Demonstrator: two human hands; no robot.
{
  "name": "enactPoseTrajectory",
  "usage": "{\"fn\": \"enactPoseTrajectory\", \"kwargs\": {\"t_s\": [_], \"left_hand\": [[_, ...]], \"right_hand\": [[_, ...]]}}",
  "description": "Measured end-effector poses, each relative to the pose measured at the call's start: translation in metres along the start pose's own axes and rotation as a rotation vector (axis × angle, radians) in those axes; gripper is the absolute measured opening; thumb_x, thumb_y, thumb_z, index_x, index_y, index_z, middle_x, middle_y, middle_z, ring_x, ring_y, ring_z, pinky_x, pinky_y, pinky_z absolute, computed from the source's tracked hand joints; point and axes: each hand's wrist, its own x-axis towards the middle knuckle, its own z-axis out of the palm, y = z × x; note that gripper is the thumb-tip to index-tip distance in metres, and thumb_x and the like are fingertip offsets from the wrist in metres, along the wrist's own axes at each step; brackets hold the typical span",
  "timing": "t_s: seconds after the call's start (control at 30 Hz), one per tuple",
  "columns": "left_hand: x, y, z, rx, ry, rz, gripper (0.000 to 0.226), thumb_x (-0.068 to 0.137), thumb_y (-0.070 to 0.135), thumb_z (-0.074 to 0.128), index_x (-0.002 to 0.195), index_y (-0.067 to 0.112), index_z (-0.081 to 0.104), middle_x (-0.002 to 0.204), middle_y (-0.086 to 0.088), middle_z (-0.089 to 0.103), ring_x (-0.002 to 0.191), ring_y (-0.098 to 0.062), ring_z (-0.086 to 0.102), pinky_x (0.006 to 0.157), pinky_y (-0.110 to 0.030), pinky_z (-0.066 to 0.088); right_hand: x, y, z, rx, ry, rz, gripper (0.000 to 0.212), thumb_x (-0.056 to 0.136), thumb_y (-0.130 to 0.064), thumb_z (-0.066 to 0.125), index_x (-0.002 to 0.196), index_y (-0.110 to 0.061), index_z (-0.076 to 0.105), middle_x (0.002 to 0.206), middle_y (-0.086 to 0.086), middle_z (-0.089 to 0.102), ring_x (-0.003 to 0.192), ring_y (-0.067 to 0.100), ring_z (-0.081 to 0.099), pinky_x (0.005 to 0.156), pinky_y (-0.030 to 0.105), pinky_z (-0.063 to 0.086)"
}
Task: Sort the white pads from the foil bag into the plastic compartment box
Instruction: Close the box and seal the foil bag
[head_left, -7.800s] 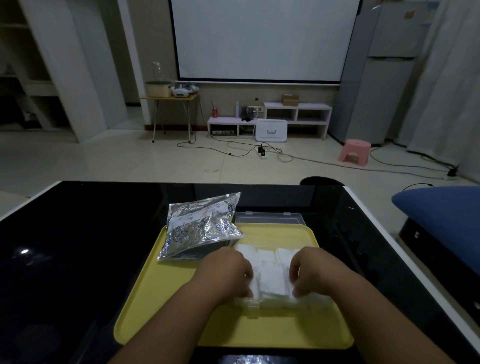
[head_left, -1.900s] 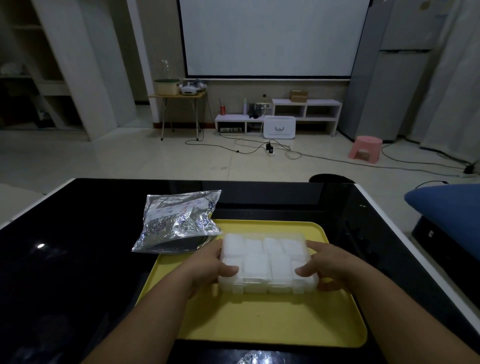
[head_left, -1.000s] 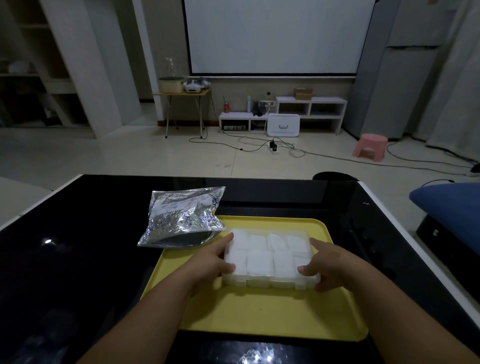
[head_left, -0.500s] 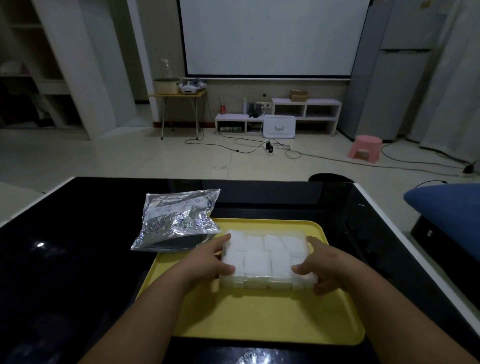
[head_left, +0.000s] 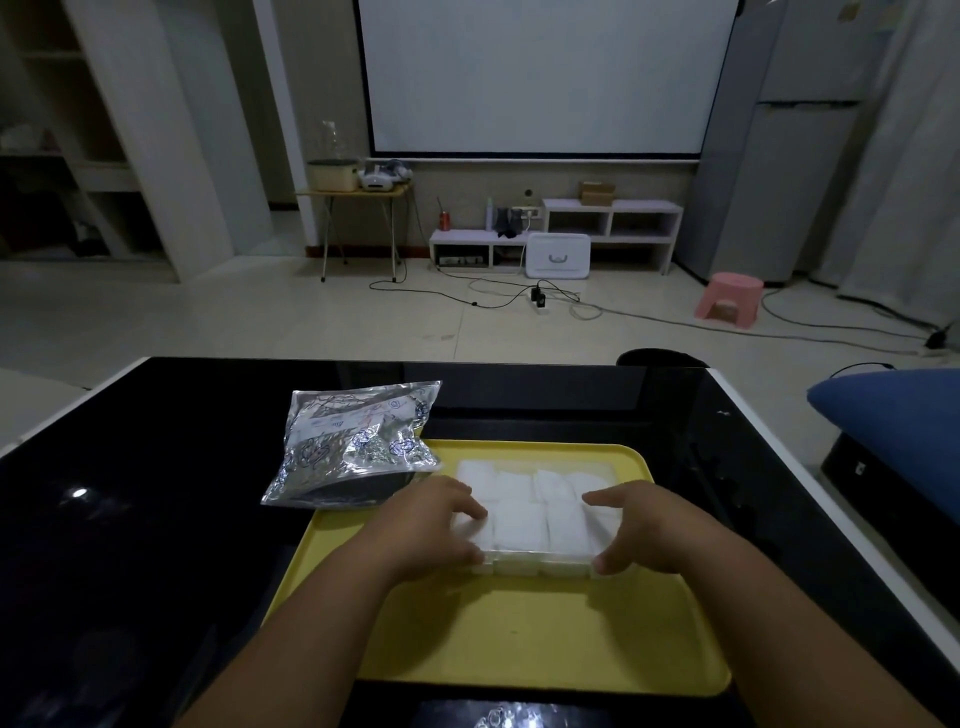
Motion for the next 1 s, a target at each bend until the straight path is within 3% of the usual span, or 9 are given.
{"fn": "enactPoseTrajectory", "kwargs": {"t_s": [0.13, 0.23, 0.3, 0.4, 0.5, 0.6, 0.73, 0.93, 1.0], "left_hand": [[0.002, 0.004, 0.005, -0.017, 0.006, 0.017, 0.045, 0.082, 0.036, 0.074, 0.125, 0.039, 0.062, 0.15, 0.014, 0.041, 0.117, -0.012, 0.053, 0.097, -0.03, 0.043], [0.005, 0.013, 0.01, -0.054, 0.111, 0.005, 0.023, 0.086, 0.029, 0.069, 0.108, 0.034, 0.067, 0.135, 0.009, 0.057, 0.099, -0.011, 0.055, 0.085, -0.027, 0.045], [0.007, 0.017, 0.014, -0.065, 0.168, -0.006, 0.018, 0.09, 0.027, 0.063, 0.107, 0.031, 0.068, 0.129, 0.008, 0.061, 0.105, -0.013, 0.057, 0.087, -0.027, 0.046], [0.012, 0.022, 0.02, -0.072, 0.163, 0.007, 0.026, 0.095, 0.03, 0.056, 0.119, 0.029, 0.066, 0.141, 0.008, 0.055, 0.119, -0.015, 0.056, 0.096, -0.027, 0.043], [0.015, 0.025, 0.023, -0.124, 0.057, 0.04, 0.044, 0.094, 0.021, 0.054, 0.138, 0.026, 0.054, 0.157, 0.01, 0.033, 0.134, -0.016, 0.046, 0.109, -0.028, 0.037], [0.014, 0.026, 0.024, -0.11, -0.024, 0.065, 0.064, 0.09, 0.013, 0.055, 0.15, 0.03, 0.037, 0.162, 0.014, 0.017, 0.145, -0.013, 0.028, 0.114, -0.027, 0.026], [0.012, 0.024, 0.029, -0.048, -0.043, 0.112, 0.071, 0.091, 0.021, 0.058, 0.153, 0.035, 0.027, 0.163, 0.016, 0.008, 0.148, -0.009, 0.019, 0.117, -0.028, 0.023], [0.009, 0.004, 0.01, 0.124, 0.357, -0.063, 0.039, 0.09, 0.024, 0.054, 0.128, 0.032, 0.059, 0.155, 0.007, 0.034, 0.142, -0.018, 0.026, 0.115, -0.035, 0.021], [0.008, -0.004, 0.001, 0.232, 0.454, -0.177, 0.035, 0.09, 0.024, 0.052, 0.122, 0.03, 0.065, 0.156, 0.004, 0.031, 0.144, -0.02, 0.02, 0.115, -0.04, 0.017]], "right_hand": [[0.003, 0.005, 0.001, -0.042, 0.062, 0.017, 0.083, 0.072, -0.025, 0.085, 0.143, -0.038, 0.045, 0.142, 0.0, 0.052, 0.116, 0.022, 0.058, 0.098, 0.036, 0.051], [0.007, 0.011, 0.001, -0.059, 0.137, 0.028, 0.077, 0.071, -0.029, 0.085, 0.139, -0.038, 0.05, 0.14, -0.001, 0.054, 0.121, 0.022, 0.055, 0.099, 0.037, 0.05], [0.009, 0.015, -0.001, -0.051, 0.157, 0.04, 0.076, 0.071, -0.031, 0.085, 0.138, -0.038, 0.051, 0.141, -0.002, 0.054, 0.123, 0.023, 0.054, 0.1, 0.037, 0.049], [0.013, 0.02, -0.001, -0.039, 0.178, 0.048, 0.07, 0.077, -0.027, 0.08, 0.14, -0.035, 0.05, 0.143, 0.0, 0.052, 0.121, 0.022, 0.056, 0.098, 0.034, 0.05], [0.019, 0.024, 0.002, 0.002, 0.23, 0.063, 0.063, 0.084, -0.015, 0.071, 0.14, -0.031, 0.05, 0.145, 0.002, 0.049, 0.115, 0.021, 0.06, 0.093, 0.033, 0.053], [0.024, 0.025, 0.007, -0.021, 0.289, 0.07, 0.061, 0.086, -0.012, 0.062, 0.141, -0.036, 0.048, 0.151, 0.002, 0.041, 0.116, 0.026, 0.057, 0.092, 0.039, 0.054], [0.026, 0.022, 0.009, -0.098, 0.332, 0.097, 0.059, 0.088, -0.013, 0.047, 0.141, -0.039, 0.045, 0.146, 0.004, 0.043, 0.115, 0.028, 0.053, 0.091, 0.043, 0.053], [0.02, 0.005, 0.007, -0.233, 0.341, 0.113, 0.055, 0.092, -0.018, 0.044, 0.145, -0.033, 0.04, 0.152, 0.004, 0.033, 0.134, 0.031, 0.035, 0.108, 0.043, 0.033], [0.018, 0.0, 0.007, -0.207, 0.366, 0.053, 0.055, 0.091, -0.021, 0.048, 0.144, -0.033, 0.042, 0.155, 0.002, 0.032, 0.135, 0.03, 0.035, 0.109, 0.042, 0.031]]}}
